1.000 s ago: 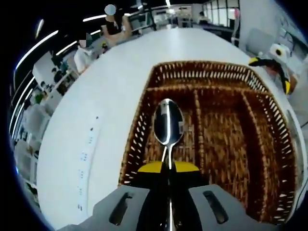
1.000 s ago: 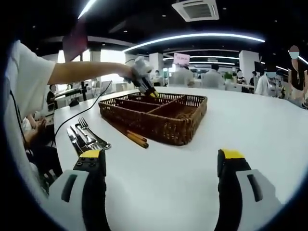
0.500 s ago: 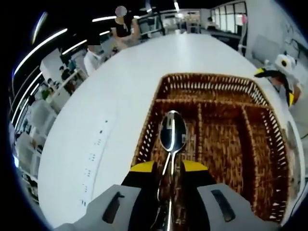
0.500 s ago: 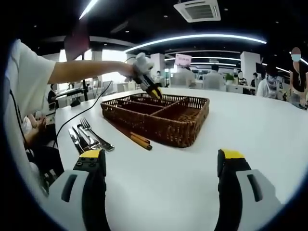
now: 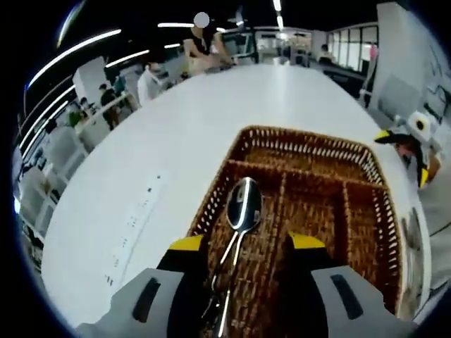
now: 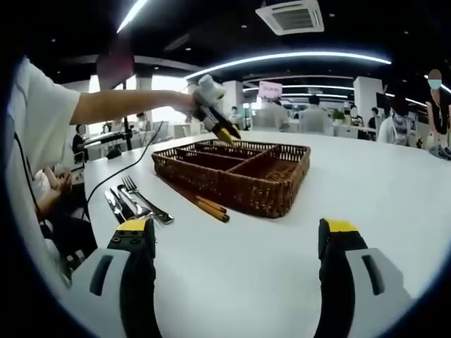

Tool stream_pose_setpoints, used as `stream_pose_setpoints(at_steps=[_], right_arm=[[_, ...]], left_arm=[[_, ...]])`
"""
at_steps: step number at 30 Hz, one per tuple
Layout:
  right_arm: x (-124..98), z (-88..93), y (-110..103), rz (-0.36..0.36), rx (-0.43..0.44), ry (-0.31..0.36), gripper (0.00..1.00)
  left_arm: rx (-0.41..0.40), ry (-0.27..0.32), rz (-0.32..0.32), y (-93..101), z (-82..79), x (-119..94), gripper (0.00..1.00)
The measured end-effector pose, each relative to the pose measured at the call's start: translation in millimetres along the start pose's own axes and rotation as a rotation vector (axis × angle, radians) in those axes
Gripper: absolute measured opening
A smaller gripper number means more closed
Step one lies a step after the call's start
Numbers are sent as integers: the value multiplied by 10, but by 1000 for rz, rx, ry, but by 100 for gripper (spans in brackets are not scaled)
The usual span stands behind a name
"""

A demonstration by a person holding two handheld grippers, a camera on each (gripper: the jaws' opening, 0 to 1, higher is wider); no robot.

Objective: Arrange the knives, forks, and spoons in their matching storage slots by inserting each utensil handle-first until every utensil is classified and aligned in the correct compartment

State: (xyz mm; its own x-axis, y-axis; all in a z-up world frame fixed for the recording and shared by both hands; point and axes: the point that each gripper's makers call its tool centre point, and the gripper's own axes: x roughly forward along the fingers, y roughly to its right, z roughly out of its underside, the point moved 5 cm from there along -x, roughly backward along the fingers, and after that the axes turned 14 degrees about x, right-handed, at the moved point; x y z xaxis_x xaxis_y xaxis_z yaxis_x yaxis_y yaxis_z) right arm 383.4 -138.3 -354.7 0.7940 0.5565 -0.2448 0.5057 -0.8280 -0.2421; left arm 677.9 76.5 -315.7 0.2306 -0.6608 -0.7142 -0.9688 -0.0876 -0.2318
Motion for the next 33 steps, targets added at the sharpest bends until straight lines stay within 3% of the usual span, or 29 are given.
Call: stream_pose_setpoints(at_steps=[5,14,29,33], right_arm=[[10,4,-34,-10,-2,-2,100],[-4,6,-65,-17,-3,-1,100],[-39,10,-163,-34,-7,0,100],[-38,11,-208,-45,-12,-1,100]], left_arm=[[-35,-9,-15,-25,37,-6,70],[-67,5,-64,102,22,-42,99],[-67,-1,-128,208,82,-175,100],[-65,20,-163,252,43,-255,100]])
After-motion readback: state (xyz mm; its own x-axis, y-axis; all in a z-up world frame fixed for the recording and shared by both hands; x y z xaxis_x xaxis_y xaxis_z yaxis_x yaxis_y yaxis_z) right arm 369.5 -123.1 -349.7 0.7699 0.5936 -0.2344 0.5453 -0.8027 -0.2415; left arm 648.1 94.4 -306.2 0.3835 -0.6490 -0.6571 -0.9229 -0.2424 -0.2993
